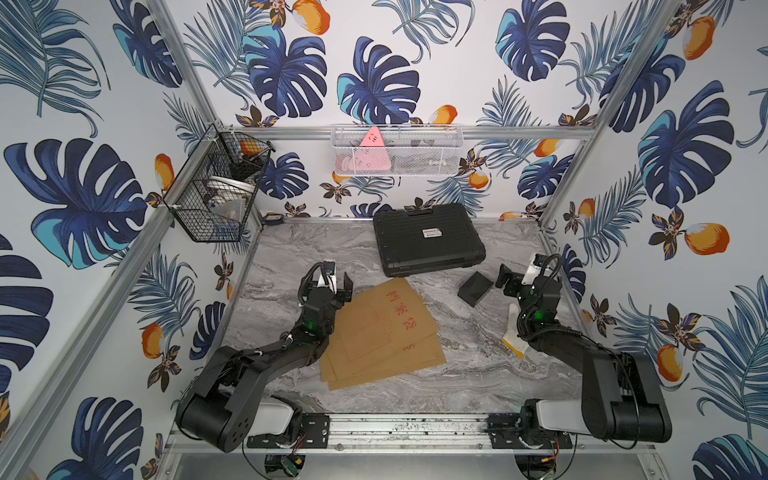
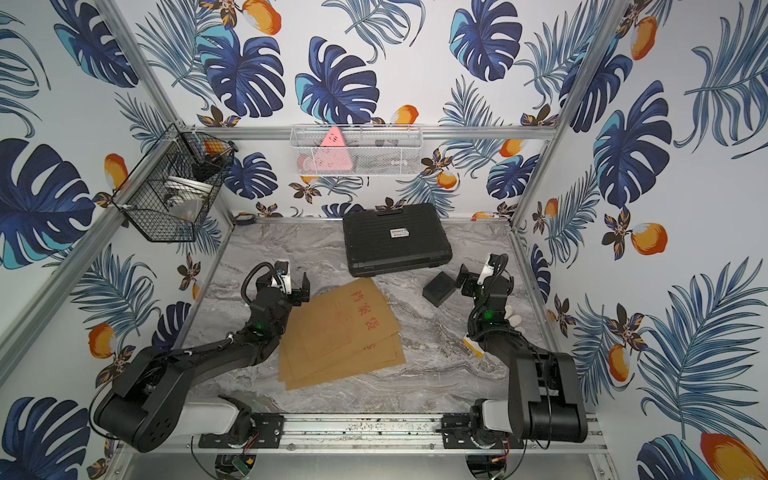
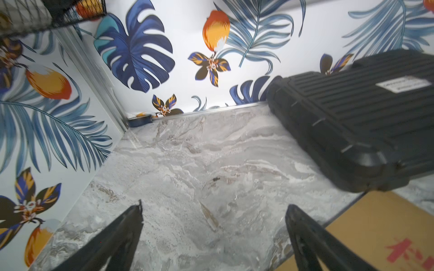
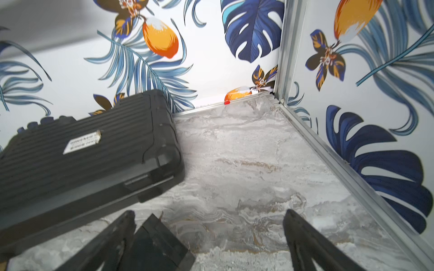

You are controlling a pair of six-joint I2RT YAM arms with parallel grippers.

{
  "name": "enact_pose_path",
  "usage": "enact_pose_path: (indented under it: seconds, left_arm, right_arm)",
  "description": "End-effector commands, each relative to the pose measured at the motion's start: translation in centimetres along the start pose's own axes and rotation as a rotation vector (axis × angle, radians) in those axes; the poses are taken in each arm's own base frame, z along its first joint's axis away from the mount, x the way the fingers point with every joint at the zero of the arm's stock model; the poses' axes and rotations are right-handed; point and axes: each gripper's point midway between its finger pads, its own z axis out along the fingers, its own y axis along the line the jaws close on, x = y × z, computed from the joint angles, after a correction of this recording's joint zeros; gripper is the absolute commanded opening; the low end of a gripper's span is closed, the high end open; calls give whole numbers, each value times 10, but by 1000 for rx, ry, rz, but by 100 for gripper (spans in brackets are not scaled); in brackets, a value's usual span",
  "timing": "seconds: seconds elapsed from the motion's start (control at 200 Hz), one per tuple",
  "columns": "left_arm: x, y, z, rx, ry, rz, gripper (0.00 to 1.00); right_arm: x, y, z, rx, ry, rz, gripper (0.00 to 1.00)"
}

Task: Open the file bag
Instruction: Pick up the file bag from the file bag.

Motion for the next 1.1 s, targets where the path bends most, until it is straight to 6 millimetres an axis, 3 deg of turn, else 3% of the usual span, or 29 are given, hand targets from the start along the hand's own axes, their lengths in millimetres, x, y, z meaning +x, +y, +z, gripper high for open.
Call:
enact_pose_path:
  seconds: [0.0, 0.135, 0.195, 0.325, 0.52, 0.716, 0.796, 0.916, 1.031, 1.096]
  left_arm:
    - [7, 17, -8, -119, 130, -42, 99]
    - [-1, 8, -20, -95, 204, -210, 99]
    - [6, 6, -28, -131, 284, -269, 99]
    - [23, -30, -45, -16, 453, -302, 99]
    - [37, -78, -80, 196, 520, -311, 99]
    - [50, -114, -107, 351, 570, -245, 99]
    - [54, -126, -115, 393, 583, -209, 99]
    - [58, -146, -125, 474, 591, -190, 98]
    - [64, -163, -130, 542, 610, -171, 96]
    - [69, -170, -131, 564, 626, -155, 96]
  right_arm:
    - [4, 7, -3, -19, 104, 116, 100]
    - [12, 12, -1, 31, 259, 347, 100]
    - [23, 26, -2, -27, 342, 407, 100]
    - [48, 57, -12, -133, 501, 548, 100]
    - [71, 127, -54, -273, 597, 373, 100]
    - [78, 198, -104, -405, 635, 244, 100]
    - [77, 218, -123, -434, 621, 158, 100]
    - [68, 219, -132, -404, 584, 97, 100]
    - [54, 191, -121, -224, 528, 100, 100]
    - [47, 188, -114, -211, 515, 54, 100]
